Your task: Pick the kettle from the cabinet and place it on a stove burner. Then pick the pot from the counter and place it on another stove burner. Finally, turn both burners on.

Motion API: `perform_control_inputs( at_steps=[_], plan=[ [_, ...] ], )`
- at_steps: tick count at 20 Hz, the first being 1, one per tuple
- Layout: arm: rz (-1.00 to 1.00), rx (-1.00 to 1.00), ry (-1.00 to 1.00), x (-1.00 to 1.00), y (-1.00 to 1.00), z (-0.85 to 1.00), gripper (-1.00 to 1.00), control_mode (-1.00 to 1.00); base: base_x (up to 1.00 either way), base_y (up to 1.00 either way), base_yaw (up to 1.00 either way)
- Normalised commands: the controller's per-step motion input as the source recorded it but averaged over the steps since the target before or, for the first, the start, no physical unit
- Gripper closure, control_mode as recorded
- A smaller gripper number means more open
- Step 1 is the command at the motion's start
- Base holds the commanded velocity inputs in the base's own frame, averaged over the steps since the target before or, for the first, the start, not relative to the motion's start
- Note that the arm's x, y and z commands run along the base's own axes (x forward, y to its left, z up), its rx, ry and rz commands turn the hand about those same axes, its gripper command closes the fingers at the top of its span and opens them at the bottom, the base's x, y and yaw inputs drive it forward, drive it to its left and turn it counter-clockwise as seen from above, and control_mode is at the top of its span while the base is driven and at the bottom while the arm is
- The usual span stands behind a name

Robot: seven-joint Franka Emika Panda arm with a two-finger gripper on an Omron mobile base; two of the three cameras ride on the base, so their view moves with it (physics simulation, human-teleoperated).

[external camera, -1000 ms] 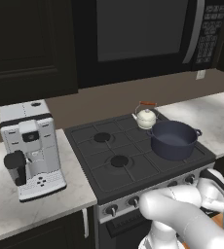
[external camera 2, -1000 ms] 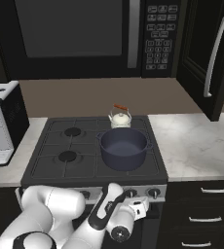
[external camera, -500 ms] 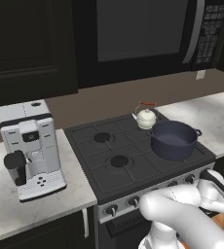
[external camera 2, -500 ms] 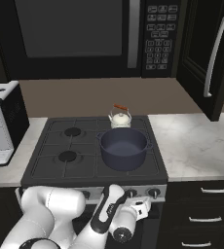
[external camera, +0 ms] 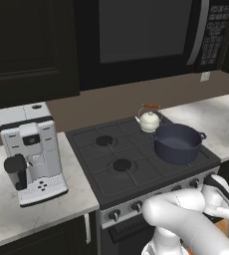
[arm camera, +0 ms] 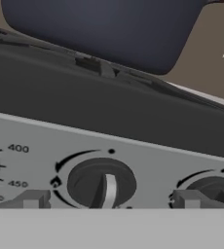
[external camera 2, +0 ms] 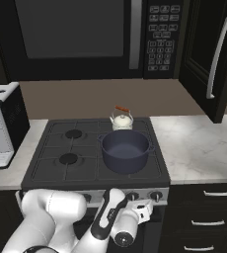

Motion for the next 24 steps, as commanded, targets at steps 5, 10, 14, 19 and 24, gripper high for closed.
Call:
perform_control_inputs(
  at_steps=[5, 10, 14, 19, 24],
  plan=[
    [0.0, 0.0, 0.0, 0.05, 0.0, 0.0, -1.0, -1.0, 0.0, 0.0, 0.0],
    [0.0, 0.0, 0.0, 0.09, 0.0, 0.0, -1.0, -1.0, 0.0, 0.0, 0.0],
    [0.0, 0.0, 0.0, 0.09, 0.0, 0.0, -1.0, -1.0, 0.0, 0.0, 0.0],
    [0.0, 0.0, 0.0, 0.08, 0.0, -0.05, -1.0, -1.0, 0.0, 0.0, 0.0],
    [0.0, 0.0, 0.0, 0.06, 0.0, -0.13, -1.0, -1.0, 0.0, 0.0, 0.0]
  ],
)
